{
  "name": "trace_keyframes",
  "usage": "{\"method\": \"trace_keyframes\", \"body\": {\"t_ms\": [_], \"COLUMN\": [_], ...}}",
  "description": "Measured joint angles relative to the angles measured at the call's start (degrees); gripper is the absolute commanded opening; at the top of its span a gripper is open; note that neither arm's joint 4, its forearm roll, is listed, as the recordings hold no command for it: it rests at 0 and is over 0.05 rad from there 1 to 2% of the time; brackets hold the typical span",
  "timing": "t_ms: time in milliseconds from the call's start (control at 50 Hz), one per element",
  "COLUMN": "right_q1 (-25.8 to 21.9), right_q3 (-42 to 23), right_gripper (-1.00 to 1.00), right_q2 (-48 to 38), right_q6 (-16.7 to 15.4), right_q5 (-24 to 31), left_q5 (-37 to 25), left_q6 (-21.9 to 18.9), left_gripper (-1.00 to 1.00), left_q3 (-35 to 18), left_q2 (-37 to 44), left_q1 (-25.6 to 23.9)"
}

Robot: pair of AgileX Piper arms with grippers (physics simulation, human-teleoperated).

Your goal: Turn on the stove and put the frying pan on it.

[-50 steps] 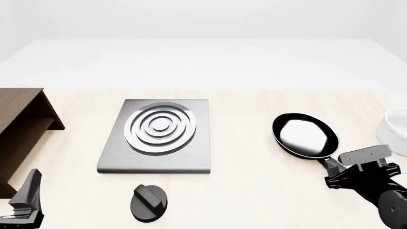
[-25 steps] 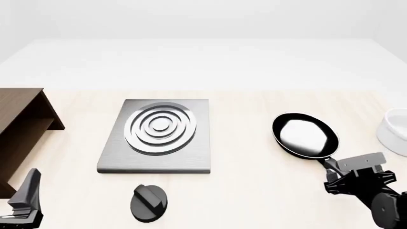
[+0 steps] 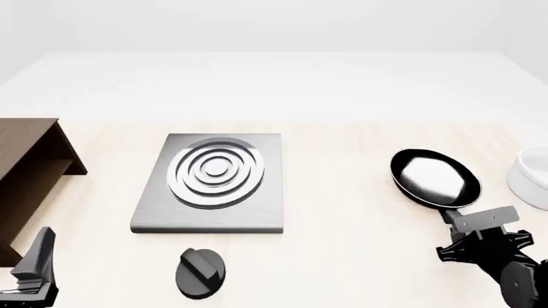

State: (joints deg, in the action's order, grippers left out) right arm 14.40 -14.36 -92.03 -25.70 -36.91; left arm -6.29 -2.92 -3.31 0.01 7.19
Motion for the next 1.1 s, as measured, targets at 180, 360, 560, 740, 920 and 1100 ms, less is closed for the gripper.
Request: {"method": "trace_keyframes", "body": {"t_ms": [180,360,560,740,920,1100], "right_q1": [-1.6,-4.6,-9.9,-16.2,-23.6,-31.0], "right_q3": [0.7,-1.6,-4.8,-9.4,-15.3,-22.3], "right_gripper": [-1.0,-1.0,-1.0,-1.0,-1.0,-1.0], "right_q2": [6.5,18.6,26.9,28.2,25.0,19.7], "right_q6": [0.3,0.7,0.1,-0.6,-1.0,-2.0], "right_q5": [3.7,14.1,22.3,26.5,28.1,29.1], "left_q5": [0.0,0.2,0.2,0.2,0.3,0.3], "left_q6": [0.0,-0.1,-0.1,0.0,0.2,0.6], "left_gripper": [1.0,1.0,1.0,1.0,1.0,1.0], "left_q3": [0.0,0.1,0.1,0.1,0.3,0.3], "left_q2": [0.0,0.0,0.0,0.0,0.0,0.0], "left_q1": [0.0,0.0,0.0,0.0,0.0,-0.1]}}
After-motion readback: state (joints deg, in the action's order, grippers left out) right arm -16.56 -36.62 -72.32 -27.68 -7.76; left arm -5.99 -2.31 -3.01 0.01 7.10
